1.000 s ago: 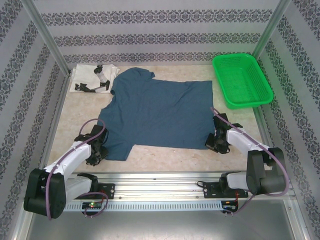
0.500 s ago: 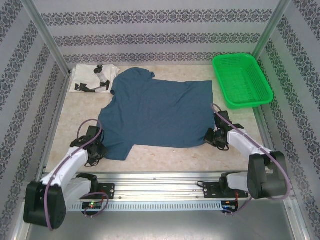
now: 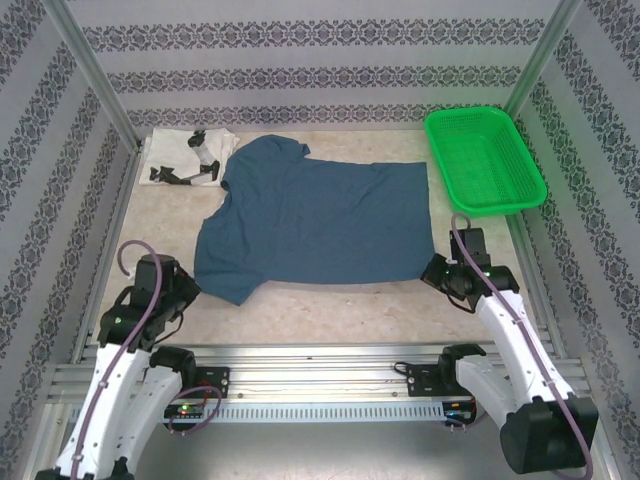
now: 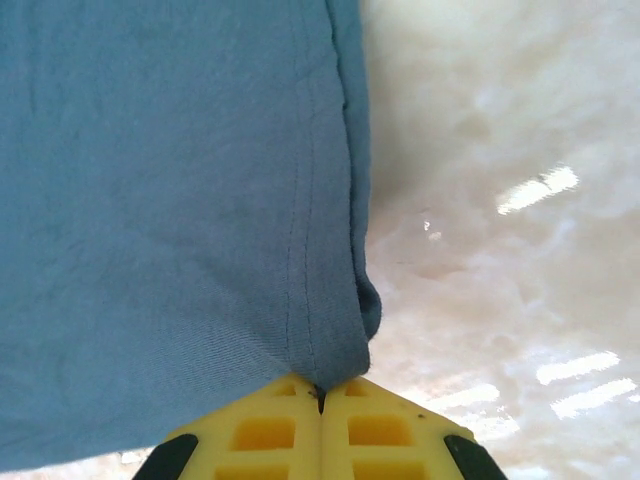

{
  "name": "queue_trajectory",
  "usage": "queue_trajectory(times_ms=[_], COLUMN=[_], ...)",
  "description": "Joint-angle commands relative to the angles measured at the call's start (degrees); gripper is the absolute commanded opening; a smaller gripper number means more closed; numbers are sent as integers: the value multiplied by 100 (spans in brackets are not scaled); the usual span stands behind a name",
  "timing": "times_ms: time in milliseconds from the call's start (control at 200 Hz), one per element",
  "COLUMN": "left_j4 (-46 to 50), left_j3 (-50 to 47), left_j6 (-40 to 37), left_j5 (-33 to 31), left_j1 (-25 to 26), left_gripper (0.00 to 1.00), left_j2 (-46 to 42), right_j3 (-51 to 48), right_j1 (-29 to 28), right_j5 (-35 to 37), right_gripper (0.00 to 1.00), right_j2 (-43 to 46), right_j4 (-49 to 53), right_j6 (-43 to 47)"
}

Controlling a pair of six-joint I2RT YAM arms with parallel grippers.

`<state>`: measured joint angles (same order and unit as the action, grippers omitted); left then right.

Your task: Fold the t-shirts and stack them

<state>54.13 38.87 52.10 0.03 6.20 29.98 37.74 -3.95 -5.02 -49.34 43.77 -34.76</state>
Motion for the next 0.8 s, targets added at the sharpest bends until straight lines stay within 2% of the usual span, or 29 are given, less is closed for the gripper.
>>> queue_trajectory(times_ms=[0, 150, 295, 440, 555, 654, 794], left_j4=[947, 1277, 835, -223, -1099, -1681, -2153], left_j3=[392, 742, 788, 827, 879, 1070, 1493], left_j6=[91, 85, 25, -248, -560, -847, -1361], left_j5=[-239, -163, -140, 208, 267, 300, 251], left_j1=[-51, -48, -50, -54, -49, -48, -53], left_gripper=[0, 0, 0, 0, 0, 0, 0], left_j2=[-363, -581, -389, 588, 1458, 2266, 3257], right_j3=[179, 256, 309, 485, 609, 655, 787], right_j1=[56, 87, 122, 285, 437, 491, 534], right_j5=[409, 741, 856, 952, 820, 745, 993], right_gripper=[0, 0, 0, 0, 0, 0, 0], right_j2=[335, 733, 768, 574, 19, -398, -1010], right_j4=[590, 778, 824, 639, 338, 28, -216], right_j6=[-222, -355, -356, -170, -4, 109, 339])
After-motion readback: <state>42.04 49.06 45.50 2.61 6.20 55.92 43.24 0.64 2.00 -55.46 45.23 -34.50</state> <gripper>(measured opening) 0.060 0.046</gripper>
